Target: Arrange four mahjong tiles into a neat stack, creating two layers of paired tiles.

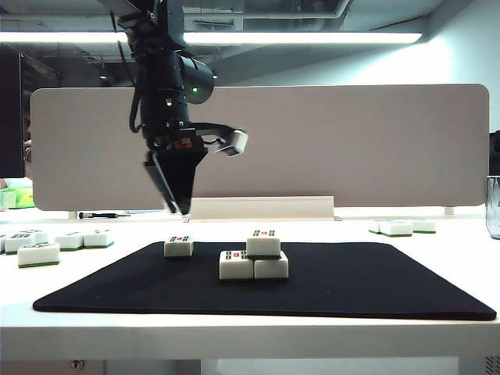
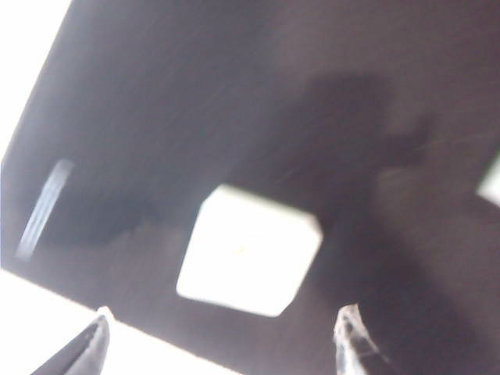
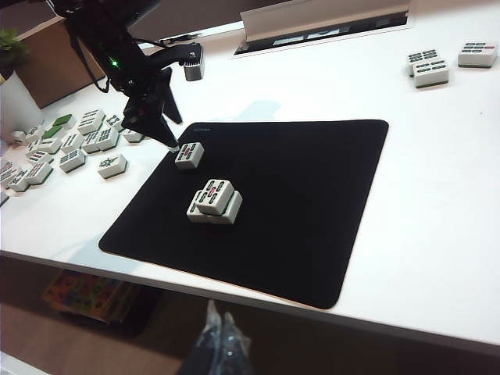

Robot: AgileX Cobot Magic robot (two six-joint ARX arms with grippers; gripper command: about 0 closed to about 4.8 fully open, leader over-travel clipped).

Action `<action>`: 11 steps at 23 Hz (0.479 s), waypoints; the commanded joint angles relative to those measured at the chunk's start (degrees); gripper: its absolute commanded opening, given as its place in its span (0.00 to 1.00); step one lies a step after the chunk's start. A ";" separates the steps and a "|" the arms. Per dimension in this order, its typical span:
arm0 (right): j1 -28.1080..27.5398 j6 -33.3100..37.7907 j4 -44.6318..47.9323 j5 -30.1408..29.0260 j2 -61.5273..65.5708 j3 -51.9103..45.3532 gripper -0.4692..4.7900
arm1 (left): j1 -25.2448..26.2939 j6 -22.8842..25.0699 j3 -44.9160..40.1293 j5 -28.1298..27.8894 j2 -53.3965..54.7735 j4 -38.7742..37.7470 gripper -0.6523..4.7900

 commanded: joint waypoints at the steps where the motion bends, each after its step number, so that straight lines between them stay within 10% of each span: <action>1: 0.02 -0.13 0.57 -0.02 -0.68 0.15 0.09 | -0.17 7.82 0.13 3.21 0.37 0.44 0.79; 11: 0.02 -0.13 0.57 -0.02 -0.68 0.15 0.09 | 0.26 11.08 0.13 3.04 4.90 1.70 0.67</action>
